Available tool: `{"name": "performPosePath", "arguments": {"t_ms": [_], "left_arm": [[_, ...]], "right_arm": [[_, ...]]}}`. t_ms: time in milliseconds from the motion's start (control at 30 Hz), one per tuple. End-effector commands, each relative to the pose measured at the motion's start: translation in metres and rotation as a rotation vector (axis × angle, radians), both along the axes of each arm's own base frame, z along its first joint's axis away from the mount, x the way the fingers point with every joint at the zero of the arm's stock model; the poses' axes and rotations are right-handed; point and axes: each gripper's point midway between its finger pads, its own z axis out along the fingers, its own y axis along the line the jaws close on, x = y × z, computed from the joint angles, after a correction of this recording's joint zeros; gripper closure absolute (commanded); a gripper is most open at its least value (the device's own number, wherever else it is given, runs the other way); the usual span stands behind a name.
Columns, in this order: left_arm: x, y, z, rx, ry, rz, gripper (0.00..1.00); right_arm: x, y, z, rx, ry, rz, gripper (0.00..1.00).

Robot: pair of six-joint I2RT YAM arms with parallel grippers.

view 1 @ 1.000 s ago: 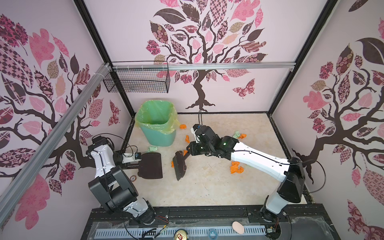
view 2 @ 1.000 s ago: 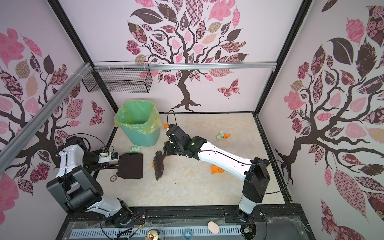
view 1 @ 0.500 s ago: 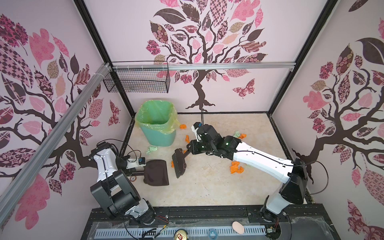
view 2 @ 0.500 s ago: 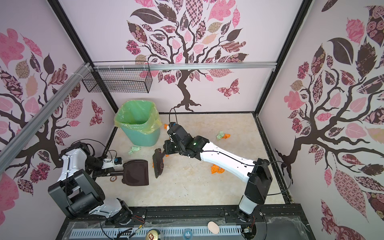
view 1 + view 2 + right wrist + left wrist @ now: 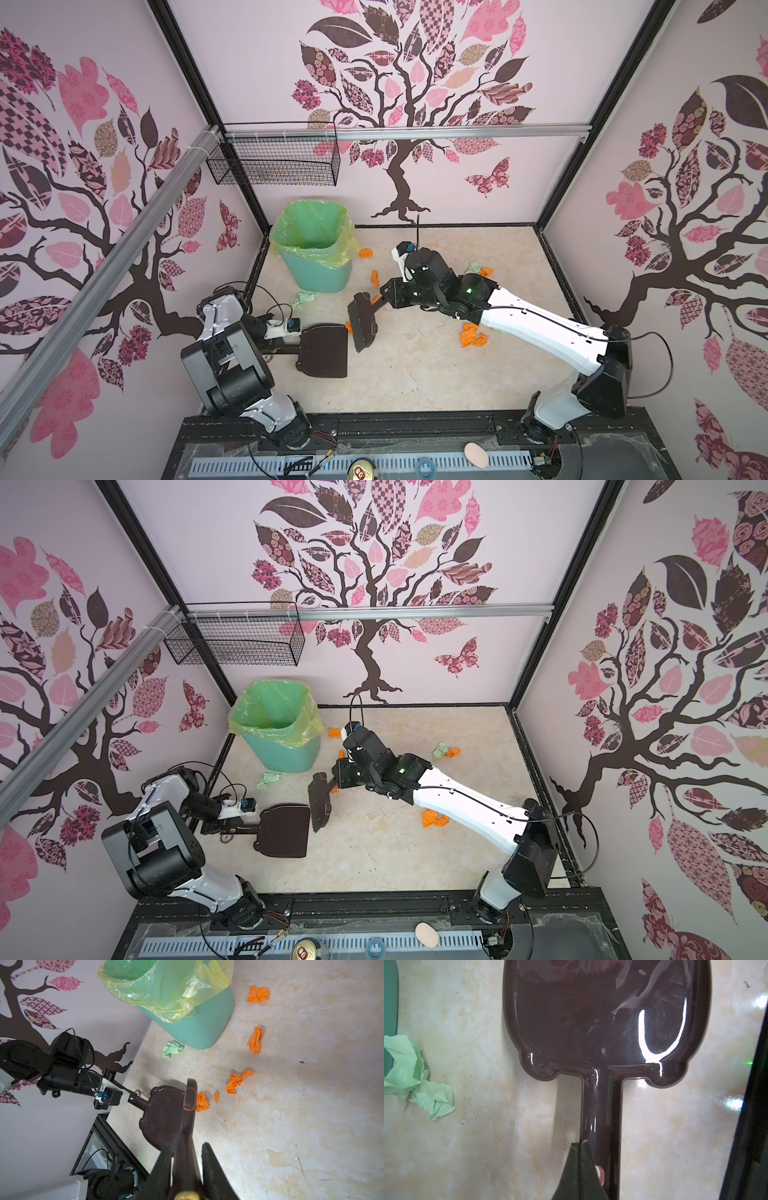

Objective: Sweep away the paper scraps from the table

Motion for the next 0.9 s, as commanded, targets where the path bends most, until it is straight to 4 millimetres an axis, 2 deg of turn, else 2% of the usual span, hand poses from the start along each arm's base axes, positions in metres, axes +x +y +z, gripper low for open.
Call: {"name": "performPosePath", "arguments": {"t_ms": [0, 100, 200, 433, 467, 500, 567, 733, 867], "left_arm": [[0.012, -0.006, -0.007, -0.009, -0.036, 0.003, 1.00], [0.017, -0.005, -0.021, 0.009, -0.028, 0.007, 1.00], [0.023, -0.004, -0.025, 0.002, -0.021, 0.017, 1.00], [0.034, 0.001, -0.036, 0.004, -0.033, 0.027, 0.75], [0.037, 0.002, -0.035, 0.005, -0.048, 0.032, 0.66], [0.041, 0.003, -0.033, 0.002, -0.062, 0.036, 0.53], [0.046, 0.003, -0.025, -0.010, -0.088, 0.044, 0.45], [0.049, 0.003, 0.010, -0.030, -0.208, 0.045, 0.42], [0.033, -0.001, 0.028, -0.001, -0.285, -0.015, 0.41]], "right_arm": [[0.001, 0.001, 0.014, 0.034, -0.024, -0.006, 1.00], [0.001, 0.002, 0.012, 0.026, -0.019, -0.001, 1.00], [0.002, 0.001, 0.015, 0.023, -0.021, -0.005, 1.00], [0.005, 0.006, 0.016, 0.020, -0.003, -0.013, 1.00], [0.006, 0.007, 0.016, 0.019, 0.001, -0.015, 1.00], [0.006, 0.009, 0.016, 0.018, 0.006, -0.013, 1.00], [0.008, 0.011, 0.016, 0.015, 0.014, -0.016, 1.00], [0.012, 0.014, 0.018, -0.001, 0.023, -0.030, 1.00], [0.015, 0.015, 0.019, -0.013, 0.027, -0.041, 1.00]]}}
